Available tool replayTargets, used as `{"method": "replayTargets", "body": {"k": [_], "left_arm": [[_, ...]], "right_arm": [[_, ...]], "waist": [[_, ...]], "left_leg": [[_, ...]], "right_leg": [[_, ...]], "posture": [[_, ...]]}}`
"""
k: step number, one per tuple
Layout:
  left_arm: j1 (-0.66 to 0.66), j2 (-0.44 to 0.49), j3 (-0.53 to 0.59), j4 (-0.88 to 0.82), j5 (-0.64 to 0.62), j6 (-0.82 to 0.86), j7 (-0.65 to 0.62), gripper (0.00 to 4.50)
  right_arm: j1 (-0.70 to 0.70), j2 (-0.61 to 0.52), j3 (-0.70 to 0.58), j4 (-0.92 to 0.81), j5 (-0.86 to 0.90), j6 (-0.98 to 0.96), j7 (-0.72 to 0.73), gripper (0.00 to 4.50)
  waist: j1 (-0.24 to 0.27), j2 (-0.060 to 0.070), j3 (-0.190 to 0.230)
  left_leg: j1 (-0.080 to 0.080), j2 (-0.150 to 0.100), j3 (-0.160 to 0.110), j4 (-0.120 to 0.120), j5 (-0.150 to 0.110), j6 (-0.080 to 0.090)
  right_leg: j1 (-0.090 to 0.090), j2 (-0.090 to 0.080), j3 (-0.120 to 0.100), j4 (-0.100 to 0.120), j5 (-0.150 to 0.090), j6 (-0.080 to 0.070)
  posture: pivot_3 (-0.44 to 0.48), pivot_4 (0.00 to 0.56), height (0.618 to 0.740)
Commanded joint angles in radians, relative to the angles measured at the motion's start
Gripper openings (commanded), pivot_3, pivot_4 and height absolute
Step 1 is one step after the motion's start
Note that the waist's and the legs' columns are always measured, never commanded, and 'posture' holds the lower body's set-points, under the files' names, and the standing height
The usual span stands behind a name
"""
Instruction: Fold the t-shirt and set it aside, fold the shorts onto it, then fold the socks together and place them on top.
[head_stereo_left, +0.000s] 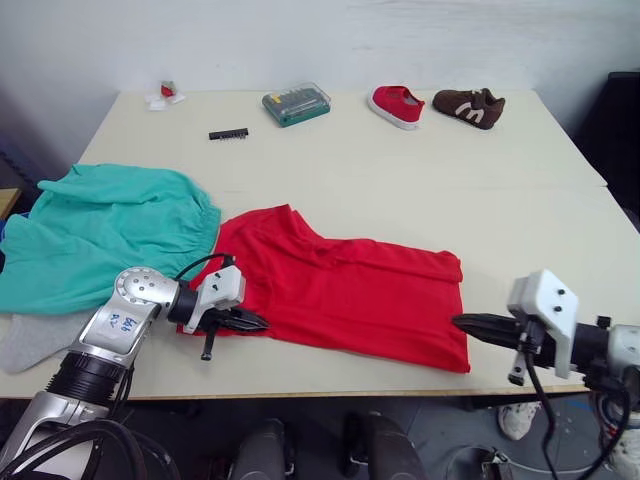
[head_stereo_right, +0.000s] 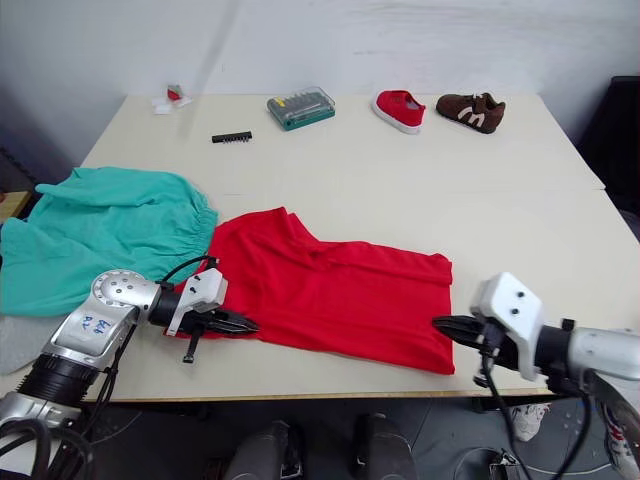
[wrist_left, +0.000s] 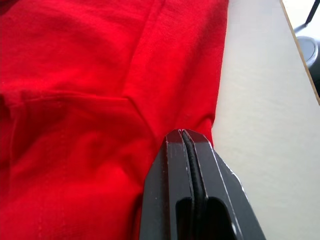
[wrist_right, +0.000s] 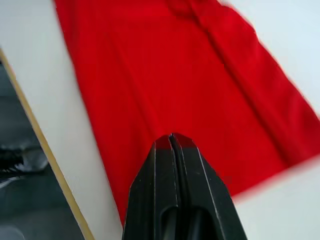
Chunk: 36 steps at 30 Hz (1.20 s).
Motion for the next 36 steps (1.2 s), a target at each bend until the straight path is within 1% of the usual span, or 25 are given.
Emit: {"method": "replayTargets", "body": {"k": [1,3,7,10,13,16,18,19,20,22,24,26,27,28,30,32,33,36], "left_arm": [[0.003,0.0,0.012,-0.02,-0.001,0.019,0.003,0.04],[0.002,-0.002,0.018,-0.022,-0.002,0.023,0.01,0.04],[0.005,-0.003,0.046,-0.027,-0.007,0.033,0.039,0.04],[0.025,0.025,0.1,-0.049,-0.038,0.07,0.052,0.04],[0.081,0.078,0.153,-0.073,-0.028,0.072,0.07,0.04],[0.095,0.113,0.178,-0.011,0.025,-0.017,0.106,0.04],[0.046,0.119,0.186,0.067,0.05,-0.068,0.124,0.04],[-0.003,0.113,0.186,0.118,0.072,-0.108,0.149,0.04],[-0.044,0.105,0.187,0.156,0.085,-0.132,0.168,0.04],[-0.124,0.092,0.194,0.215,0.092,-0.149,0.192,0.04],[-0.165,0.095,0.201,0.243,0.089,-0.16,0.192,0.04],[-0.179,0.117,0.231,0.209,0.045,-0.105,0.163,0.04],[-0.171,0.132,0.249,0.171,0.006,-0.046,0.136,0.04],[-0.161,0.141,0.262,0.143,-0.021,-0.003,0.117,0.04],[-0.107,0.184,0.283,0.045,-0.103,0.136,0.048,0.04],[-0.039,0.231,0.284,-0.049,-0.156,0.238,-0.002,0.04],[-0.018,0.244,0.283,-0.076,-0.167,0.264,-0.011,0.04],[0.055,0.277,0.254,-0.123,-0.142,0.259,-0.034,0.04]], "right_arm": [[-0.039,0.033,0.13,-0.029,-0.024,0.023,-0.066,0.0],[-0.054,0.044,0.227,-0.012,-0.084,0.003,-0.085,0.0],[-0.069,0.071,0.336,0.044,-0.159,-0.009,-0.123,0.0],[-0.072,0.046,0.443,0.108,-0.29,-0.065,-0.133,0.0],[-0.07,0.06,0.473,0.14,-0.328,-0.08,-0.143,0.0],[-0.065,0.06,0.469,0.144,-0.331,-0.097,-0.13,0.0],[-0.061,0.052,0.464,0.16,-0.333,-0.111,-0.114,0.0],[-0.058,0.05,0.462,0.169,-0.334,-0.119,-0.107,0.0],[-0.056,0.049,0.46,0.175,-0.335,-0.125,-0.103,0.0],[-0.051,0.05,0.458,0.186,-0.334,-0.136,-0.092,0.0],[-0.048,0.054,0.458,0.189,-0.334,-0.14,-0.088,0.0],[-0.044,0.06,0.46,0.198,-0.337,-0.151,-0.085,0.0],[-0.043,0.064,0.46,0.202,-0.336,-0.156,-0.084,0.0],[-0.041,0.067,0.46,0.204,-0.336,-0.159,-0.085,0.0],[-0.038,0.075,0.459,0.209,-0.335,-0.166,-0.087,0.0],[-0.036,0.08,0.461,0.216,-0.337,-0.174,-0.086,0.0],[-0.036,0.081,0.462,0.219,-0.338,-0.176,-0.086,0.0],[-0.034,0.083,0.468,0.229,-0.343,-0.188,-0.084,0.0]], "waist": [[0.003,0.0,0.0],[0.003,0.0,0.0],[0.004,0.0,0.0],[0.004,0.0,0.0],[-0.012,-0.001,0.0],[-0.015,-0.001,0.0],[-0.015,-0.003,-0.001],[-0.013,-0.005,-0.002],[-0.01,-0.006,-0.003],[-0.004,-0.008,-0.003],[-0.004,-0.009,-0.003],[-0.009,-0.009,-0.003],[-0.015,-0.009,-0.003],[-0.019,-0.009,-0.003],[-0.023,-0.009,-0.003],[-0.028,-0.009,-0.003],[-0.028,-0.009,-0.002],[-0.021,-0.009,-0.002]], "left_leg": [[0.0,0.0,0.0,0.0,0.0,0.0],[-0.001,0.0,0.001,0.0,0.0,0.0],[-0.001,-0.001,0.001,0.0,0.0,0.0],[-0.001,0.0,0.001,0.0,0.0,0.0],[0.0,0.0,0.002,-0.001,0.0,0.0],[0.0,0.0,0.001,-0.001,0.001,-0.001],[0.001,0.0,0.001,-0.001,0.001,-0.001],[0.001,0.0,0.001,-0.001,0.001,-0.002],[0.001,0.0,0.001,-0.001,-0.002,-0.005],[0.0,0.0,0.0,-0.001,-0.001,-0.006],[0.0,0.0,0.001,-0.001,-0.001,-0.006],[0.0,0.0,0.001,-0.001,-0.001,-0.003],[-0.001,0.0,0.002,-0.001,0.0,-0.001],[-0.001,0.0,0.002,-0.002,0.0,-0.003],[-0.001,0.001,0.003,-0.002,0.0,-0.006],[-0.001,0.001,0.004,-0.002,0.0,-0.007],[0.0,0.001,0.004,-0.002,0.0,-0.007],[0.0,0.001,0.004,-0.002,0.0,-0.007]], "right_leg": [[0.0,0.0,0.0,0.0,0.0,0.0],[-0.001,0.0,0.0,-0.001,0.0,0.0],[-0.001,0.0,0.0,-0.001,0.0,0.0],[-0.001,0.0,0.0,-0.001,0.0,0.0],[-0.001,0.0,0.0,0.0,0.0,-0.001],[-0.001,0.0,0.0,0.0,0.0,-0.001],[-0.001,0.0,0.0,0.0,0.0,-0.001],[0.0,0.0,0.0,-0.001,0.0,-0.001],[0.0,0.0,0.0,-0.001,0.0,-0.001],[0.0,0.0,-0.001,-0.003,0.0,-0.002],[0.0,0.0,-0.001,-0.005,0.001,-0.001],[0.0,-0.001,-0.001,-0.005,0.001,0.0],[0.0,-0.001,-0.001,-0.005,0.001,0.0],[0.0,-0.001,-0.001,-0.005,0.001,0.0],[0.0,0.0,-0.001,-0.005,0.0,0.001],[-0.001,0.001,0.0,-0.005,-0.001,0.002],[0.0,0.001,0.0,-0.005,-0.001,0.003],[0.0,0.001,0.0,-0.006,-0.001,0.003]], "posture": [[0.0,0.15,0.74],[0.0,0.15,0.74],[0.0,0.15,0.74],[0.0,0.15,0.74],[0.0,0.15,0.74],[0.0,0.15,0.74],[0.0,0.15,0.74],[0.0,0.15,0.74],[0.0,0.15,0.74],[0.0,0.15,0.74],[0.0,0.15,0.74],[0.0,0.15,0.74],[0.0,0.15,0.74],[0.0,0.15,0.74],[0.0,0.15,0.74],[0.0,0.15,0.74],[0.0,0.15,0.74],[0.0,0.15,0.74]]}}
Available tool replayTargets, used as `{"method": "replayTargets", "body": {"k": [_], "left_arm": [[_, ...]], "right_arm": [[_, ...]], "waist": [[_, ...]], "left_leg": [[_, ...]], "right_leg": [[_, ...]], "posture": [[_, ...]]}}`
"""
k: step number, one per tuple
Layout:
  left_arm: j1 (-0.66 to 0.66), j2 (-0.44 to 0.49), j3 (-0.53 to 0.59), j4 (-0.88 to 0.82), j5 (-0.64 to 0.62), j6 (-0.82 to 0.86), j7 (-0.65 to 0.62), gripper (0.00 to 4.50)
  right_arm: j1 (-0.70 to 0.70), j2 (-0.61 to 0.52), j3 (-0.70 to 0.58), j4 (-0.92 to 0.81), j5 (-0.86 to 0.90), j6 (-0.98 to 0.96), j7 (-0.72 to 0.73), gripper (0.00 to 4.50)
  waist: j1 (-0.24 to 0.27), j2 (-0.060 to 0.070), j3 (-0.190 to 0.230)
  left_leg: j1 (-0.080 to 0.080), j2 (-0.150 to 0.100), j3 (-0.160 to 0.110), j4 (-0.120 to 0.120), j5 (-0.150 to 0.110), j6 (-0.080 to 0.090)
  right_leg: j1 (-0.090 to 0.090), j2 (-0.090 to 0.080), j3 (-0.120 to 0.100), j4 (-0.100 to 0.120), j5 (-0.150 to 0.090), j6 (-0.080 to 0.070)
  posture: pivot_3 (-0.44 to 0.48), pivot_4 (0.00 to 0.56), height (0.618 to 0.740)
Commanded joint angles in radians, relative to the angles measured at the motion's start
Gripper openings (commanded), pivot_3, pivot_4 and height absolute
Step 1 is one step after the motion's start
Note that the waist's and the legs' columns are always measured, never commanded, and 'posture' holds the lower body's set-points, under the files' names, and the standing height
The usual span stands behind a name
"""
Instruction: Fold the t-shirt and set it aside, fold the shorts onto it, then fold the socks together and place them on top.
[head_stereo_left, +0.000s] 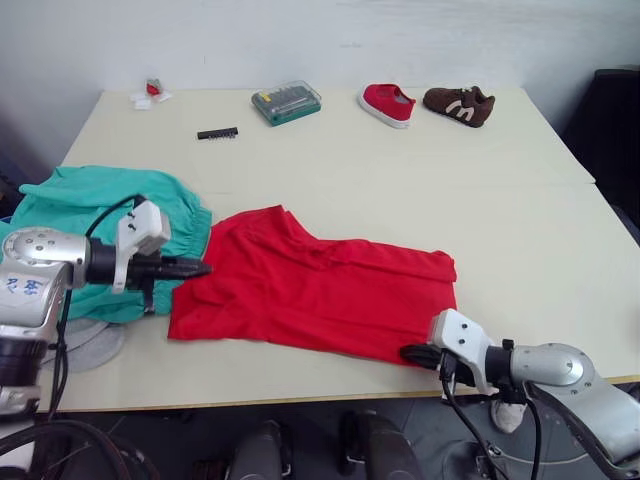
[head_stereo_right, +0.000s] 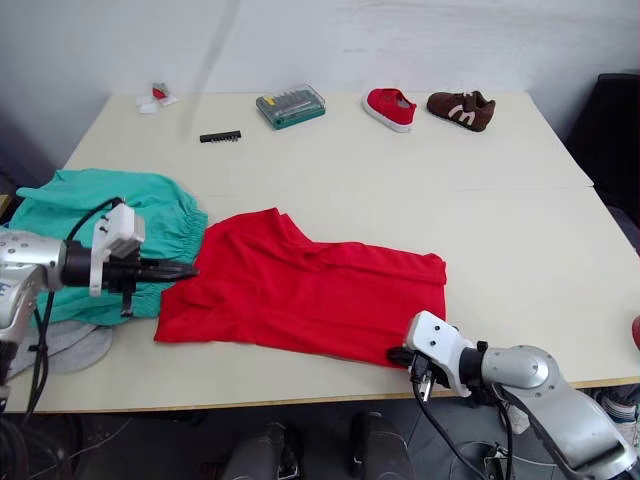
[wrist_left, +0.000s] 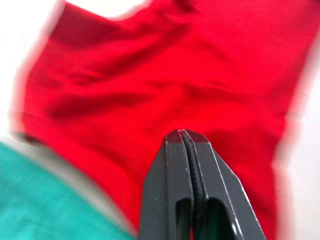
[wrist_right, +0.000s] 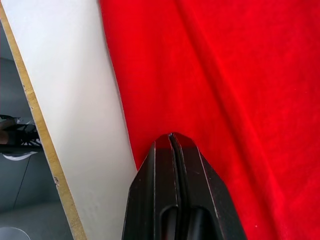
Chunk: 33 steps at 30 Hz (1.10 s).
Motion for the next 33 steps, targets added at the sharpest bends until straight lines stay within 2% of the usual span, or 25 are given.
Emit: {"method": "replayTargets", "body": {"k": [1,6,10,15,20,24,29,31,33], "left_arm": [[0.049,0.032,-0.021,-0.052,0.019,-0.004,-0.021,0.04],[0.048,-0.004,-0.094,-0.02,0.084,-0.038,0.01,0.04],[0.005,-0.031,-0.173,0.12,0.248,-0.168,0.104,0.04],[0.047,0.042,-0.154,0.201,0.27,-0.23,0.058,0.04],[0.032,0.083,-0.127,0.301,0.303,-0.314,0.092,0.04],[-0.053,0.054,-0.076,0.295,0.197,-0.22,0.029,0.04],[-0.091,0.035,-0.03,0.141,0.0,-0.004,-0.107,0.04],[-0.108,0.007,-0.046,0.076,-0.024,0.046,-0.096,0.04],[-0.123,-0.038,-0.089,0.038,0.009,0.025,-0.06,0.04]], "right_arm": [[0.024,0.009,0.02,0.049,-0.038,0.009,-0.007,0.0],[0.028,0.011,0.024,0.062,-0.043,-0.007,-0.002,0.0],[0.033,0.013,0.027,0.068,-0.052,-0.02,0.002,0.0],[0.045,0.015,0.02,0.072,-0.055,-0.031,-0.002,0.0],[0.065,0.009,0.009,0.066,-0.063,-0.038,-0.012,0.0],[0.081,0.008,-0.015,0.042,-0.05,-0.035,-0.012,0.0],[0.098,0.004,-0.077,-0.018,0.0,-0.006,-0.002,0.0],[0.092,0.006,-0.092,-0.03,0.017,0.007,0.003,0.0],[0.082,0.008,-0.095,-0.036,0.025,0.022,0.005,0.0]], "waist": [[0.005,0.0,0.0],[0.011,0.0,0.0],[0.01,0.0,0.0],[0.003,0.001,-0.001],[0.007,0.005,-0.004],[0.012,0.006,-0.005],[0.015,0.005,-0.005],[0.014,0.005,-0.004],[0.014,0.005,-0.004]], "left_leg": [[0.0,0.0,0.0,0.0,-0.002,-0.004],[0.001,0.001,-0.001,0.0,-0.003,0.0],[0.001,0.001,0.0,-0.002,-0.003,0.0],[0.002,0.001,0.0,-0.003,-0.003,-0.001],[0.004,0.001,0.0,-0.006,-0.003,-0.002],[0.003,0.001,0.0,-0.006,-0.003,-0.001],[0.0,0.0,-0.001,-0.005,-0.003,0.0],[-0.001,0.0,-0.001,-0.004,0.0,0.001],[-0.001,-0.001,0.0,-0.004,-0.001,0.001]], "right_leg": [[0.0,0.0,0.0,-0.001,0.0,-0.001],[0.0,0.0,0.001,-0.002,0.0,-0.005],[-0.001,-0.001,0.002,-0.002,-0.001,-0.007],[-0.001,-0.001,0.001,0.0,0.0,-0.006],[-0.001,-0.001,0.001,-0.001,-0.001,-0.007],[-0.001,-0.001,0.0,-0.001,-0.001,-0.007],[-0.002,-0.001,-0.001,-0.002,0.0,-0.005],[-0.002,-0.001,0.0,-0.002,0.0,-0.003],[-0.001,-0.001,0.0,-0.002,-0.001,-0.002]], "posture": [[0.0,0.15,0.74],[0.0,0.15,0.74],[0.0,0.15,0.74],[0.0,0.15,0.74],[0.0,0.15,0.74],[0.0,0.15,0.74],[0.0,0.15,0.74],[0.0,0.15,0.74],[0.0,0.15,0.74]]}}
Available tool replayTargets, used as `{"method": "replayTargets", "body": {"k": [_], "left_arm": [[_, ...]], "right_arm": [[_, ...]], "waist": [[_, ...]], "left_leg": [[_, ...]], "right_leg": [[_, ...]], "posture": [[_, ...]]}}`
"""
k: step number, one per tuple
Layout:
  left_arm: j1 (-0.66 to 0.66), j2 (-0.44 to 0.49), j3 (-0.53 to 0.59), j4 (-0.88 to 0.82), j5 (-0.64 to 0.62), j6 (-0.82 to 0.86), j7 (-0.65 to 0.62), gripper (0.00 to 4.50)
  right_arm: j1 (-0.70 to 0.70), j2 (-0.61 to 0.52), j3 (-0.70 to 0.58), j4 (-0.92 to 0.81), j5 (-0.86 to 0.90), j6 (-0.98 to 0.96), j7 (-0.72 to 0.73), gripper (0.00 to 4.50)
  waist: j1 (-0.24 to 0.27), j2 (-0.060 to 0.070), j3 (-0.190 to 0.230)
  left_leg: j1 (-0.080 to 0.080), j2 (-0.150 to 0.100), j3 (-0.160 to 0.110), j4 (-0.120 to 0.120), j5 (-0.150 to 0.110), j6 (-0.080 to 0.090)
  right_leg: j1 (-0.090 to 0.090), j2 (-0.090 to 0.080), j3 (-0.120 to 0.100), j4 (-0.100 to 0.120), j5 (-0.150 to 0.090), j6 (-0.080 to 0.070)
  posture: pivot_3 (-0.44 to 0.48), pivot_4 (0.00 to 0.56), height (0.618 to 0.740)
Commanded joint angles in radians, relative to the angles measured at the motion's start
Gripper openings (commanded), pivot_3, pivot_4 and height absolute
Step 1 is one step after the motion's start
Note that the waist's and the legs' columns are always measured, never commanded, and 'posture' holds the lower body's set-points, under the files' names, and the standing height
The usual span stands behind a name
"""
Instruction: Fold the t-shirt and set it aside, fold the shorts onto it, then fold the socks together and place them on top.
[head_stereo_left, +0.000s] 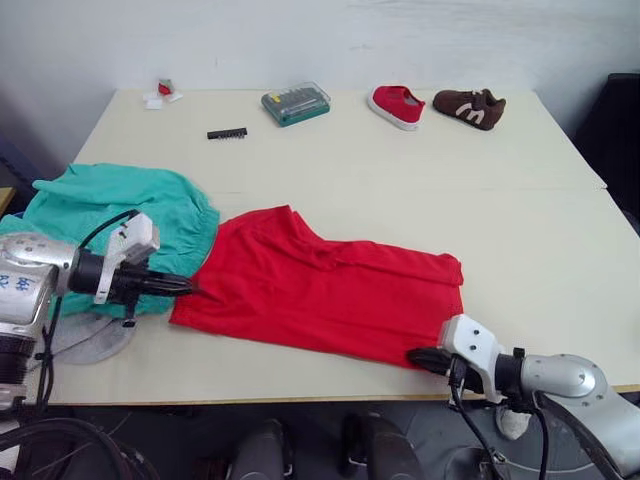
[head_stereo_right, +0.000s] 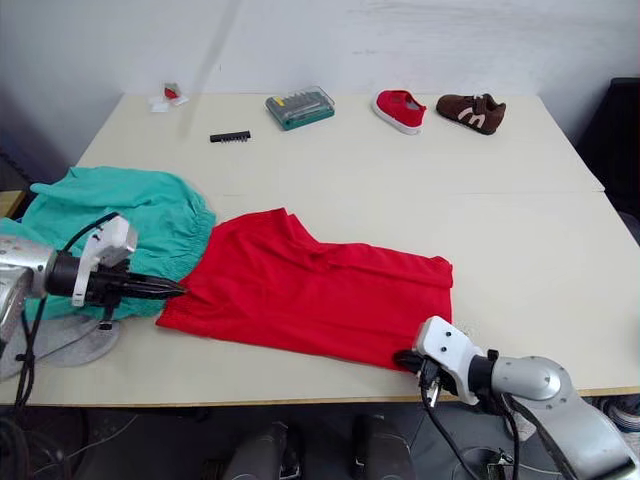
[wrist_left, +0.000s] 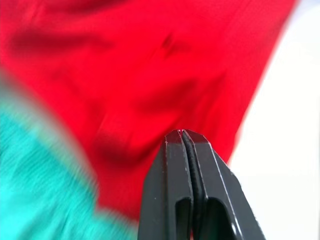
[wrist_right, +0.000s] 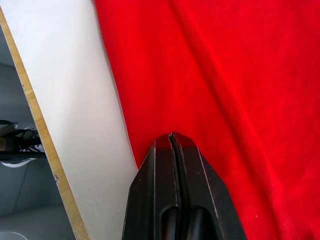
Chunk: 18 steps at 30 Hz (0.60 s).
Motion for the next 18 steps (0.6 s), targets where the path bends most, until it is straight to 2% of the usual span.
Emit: {"method": "replayTargets", "body": {"k": [1,5,10,13,18], "left_arm": [[-0.027,-0.062,-0.056,-0.077,0.032,-0.012,0.049,0.04],[-0.045,-0.134,-0.168,0.026,0.214,-0.136,0.164,0.04],[-0.076,-0.16,-0.213,0.228,0.345,-0.315,0.255,0.04],[-0.103,-0.171,-0.167,0.295,0.318,-0.357,0.266,0.04],[-0.06,-0.148,-0.077,0.151,0.167,-0.271,0.139,0.04]], "right_arm": [[-0.003,-0.011,-0.021,-0.012,0.01,0.042,0.004,0.0],[-0.015,-0.007,-0.011,-0.014,-0.001,0.055,-0.004,0.0],[0.007,-0.03,-0.056,-0.021,0.002,0.074,-0.004,0.0],[0.07,-0.064,-0.153,-0.023,0.013,0.079,0.018,0.0],[0.129,-0.058,-0.281,-0.067,0.05,0.051,0.05,0.0]], "waist": [[0.0,0.0,0.0],[-0.001,0.0,0.0],[-0.003,0.0,0.0],[0.001,0.003,-0.001],[-0.005,0.003,0.0]], "left_leg": [[0.0,0.0,0.0,0.0,0.0,0.0],[0.0,0.0,0.001,0.001,0.0,0.0],[0.002,0.001,0.001,0.002,-0.001,0.003],[0.002,0.0,0.001,0.002,-0.002,0.005],[0.002,0.001,0.001,0.002,0.0,0.006]], "right_leg": [[0.0,0.0,0.0,0.0,0.0,0.0],[0.0,0.001,0.0,0.001,0.0,0.001],[0.001,0.002,0.001,0.002,0.0,0.0],[0.001,0.001,0.001,0.003,0.001,-0.001],[0.001,0.001,0.001,0.003,0.001,-0.001]], "posture": [[0.0,0.15,0.74],[0.0,0.15,0.74],[0.0,0.15,0.74],[0.0,0.15,0.74],[0.0,0.15,0.74]]}}
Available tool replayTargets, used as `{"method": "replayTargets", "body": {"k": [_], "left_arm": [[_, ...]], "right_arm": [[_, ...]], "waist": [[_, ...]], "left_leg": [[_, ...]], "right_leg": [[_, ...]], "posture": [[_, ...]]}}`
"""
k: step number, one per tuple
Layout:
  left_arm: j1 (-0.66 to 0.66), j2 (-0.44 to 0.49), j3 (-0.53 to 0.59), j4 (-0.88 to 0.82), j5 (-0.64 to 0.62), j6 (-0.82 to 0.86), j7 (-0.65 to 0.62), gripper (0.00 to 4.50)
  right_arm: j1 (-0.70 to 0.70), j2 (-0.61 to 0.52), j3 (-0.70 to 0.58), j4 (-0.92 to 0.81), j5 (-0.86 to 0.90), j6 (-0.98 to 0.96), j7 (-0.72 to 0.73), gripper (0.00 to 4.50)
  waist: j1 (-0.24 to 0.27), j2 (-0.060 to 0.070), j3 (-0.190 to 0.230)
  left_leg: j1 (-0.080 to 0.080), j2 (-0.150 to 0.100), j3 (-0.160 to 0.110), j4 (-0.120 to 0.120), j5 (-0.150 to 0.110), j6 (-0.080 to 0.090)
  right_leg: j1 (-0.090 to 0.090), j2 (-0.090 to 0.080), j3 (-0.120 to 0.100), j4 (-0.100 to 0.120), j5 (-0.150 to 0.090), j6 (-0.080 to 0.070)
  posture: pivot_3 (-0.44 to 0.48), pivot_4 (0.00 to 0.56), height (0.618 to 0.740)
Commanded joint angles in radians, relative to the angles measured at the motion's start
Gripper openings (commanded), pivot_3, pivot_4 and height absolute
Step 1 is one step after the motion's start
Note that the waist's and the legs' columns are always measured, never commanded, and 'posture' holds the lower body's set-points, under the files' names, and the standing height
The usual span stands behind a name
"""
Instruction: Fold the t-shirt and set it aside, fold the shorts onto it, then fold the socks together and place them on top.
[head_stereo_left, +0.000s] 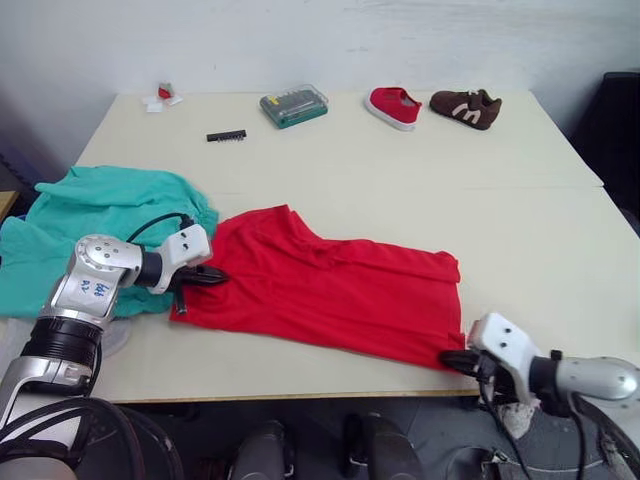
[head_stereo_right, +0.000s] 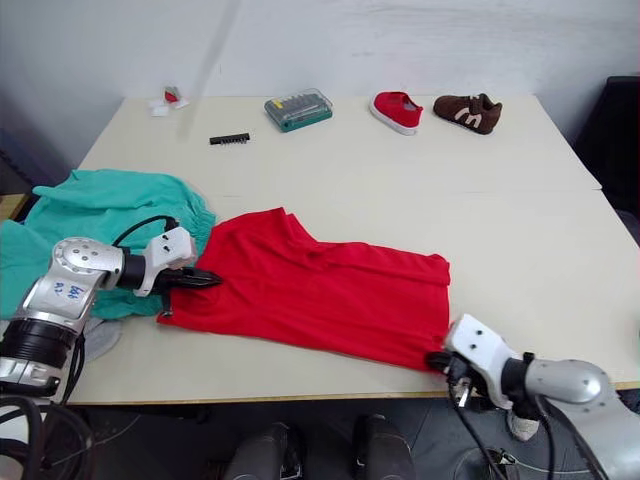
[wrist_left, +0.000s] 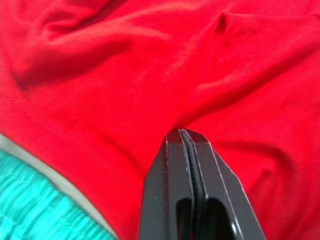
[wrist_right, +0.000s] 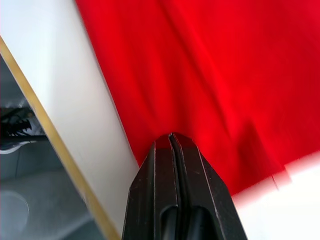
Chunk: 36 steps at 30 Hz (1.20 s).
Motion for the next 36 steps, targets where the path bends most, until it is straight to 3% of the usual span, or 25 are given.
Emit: {"method": "replayTargets", "body": {"k": [1,4,7,9,18,19,27,29,36], "left_arm": [[0.042,0.039,0.074,-0.151,-0.117,0.087,-0.095,0.04],[0.086,0.075,0.108,-0.256,-0.169,0.126,-0.144,0.04],[0.137,0.125,0.133,-0.351,-0.197,0.131,-0.188,0.89],[0.166,0.154,0.133,-0.393,-0.191,0.104,-0.208,1.56],[0.269,0.203,0.101,-0.391,-0.065,-0.115,-0.209,4.4],[0.275,0.197,0.095,-0.376,-0.037,-0.15,-0.189,4.5],[0.263,0.155,0.082,-0.314,0.016,-0.186,-0.117,4.5],[0.262,0.155,0.077,-0.298,0.024,-0.199,-0.117,4.5],[0.248,0.136,0.048,-0.267,0.056,-0.213,-0.103,2.27]], "right_arm": [[0.007,0.017,-0.104,-0.072,0.052,-0.036,0.024,0.0],[0.012,0.022,-0.158,-0.123,0.073,-0.05,0.037,0.0],[0.047,0.009,-0.191,-0.164,0.057,-0.086,0.071,0.0],[0.065,0.003,-0.181,-0.175,0.032,-0.106,0.08,0.36],[0.095,-0.033,-0.068,-0.14,-0.138,-0.238,0.096,3.35],[0.081,-0.028,-0.052,-0.131,-0.149,-0.242,0.087,3.66],[0.03,-0.026,0.028,-0.075,-0.206,-0.239,0.074,3.66],[0.028,-0.024,0.04,-0.055,-0.223,-0.254,0.071,3.09],[0.02,-0.021,0.124,0.067,-0.339,-0.337,0.031,0.54]], "waist": [[-0.005,0.0,0.001],[-0.004,-0.001,0.002],[-0.004,-0.001,0.002],[-0.003,-0.001,0.002],[-0.004,0.0,0.002],[-0.004,0.0,0.002],[-0.003,0.0,0.003],[-0.003,0.0,0.003],[-0.003,0.0,0.002]], "left_leg": [[-0.001,0.0,0.0,0.0,0.0,0.0],[-0.002,0.0,0.0,0.0,0.001,-0.003],[-0.001,0.0,-0.001,-0.001,0.001,-0.005],[-0.001,0.0,-0.001,-0.001,0.0,-0.005],[-0.001,0.0,0.0,-0.001,-0.005,-0.006],[-0.001,0.0,0.0,-0.001,-0.004,-0.006],[-0.001,0.0,0.0,-0.001,-0.003,-0.002],[-0.001,0.0,0.0,-0.001,-0.003,-0.001],[0.001,0.0,0.0,-0.001,-0.003,-0.001]], "right_leg": [[-0.001,0.0,0.0,0.0,0.0,0.0],[-0.002,0.0,0.0,0.002,0.0,0.0],[-0.002,0.001,0.0,0.001,-0.001,0.0],[-0.001,0.001,0.0,0.001,-0.001,0.001],[-0.001,0.001,0.0,-0.002,-0.001,0.0],[-0.001,0.001,0.0,-0.002,-0.001,0.0],[-0.002,0.001,0.0,-0.001,-0.001,0.0],[-0.002,0.001,0.0,-0.001,-0.001,0.0],[0.0,0.001,0.0,-0.001,-0.001,0.0]], "posture": [[0.0,0.15,0.74],[0.0,0.15,0.74],[0.0,0.15,0.74],[0.0,0.15,0.74],[0.0,0.15,0.74],[0.0,0.15,0.74],[0.0,0.15,0.74],[0.0,0.15,0.74],[0.0,0.15,0.74]]}}
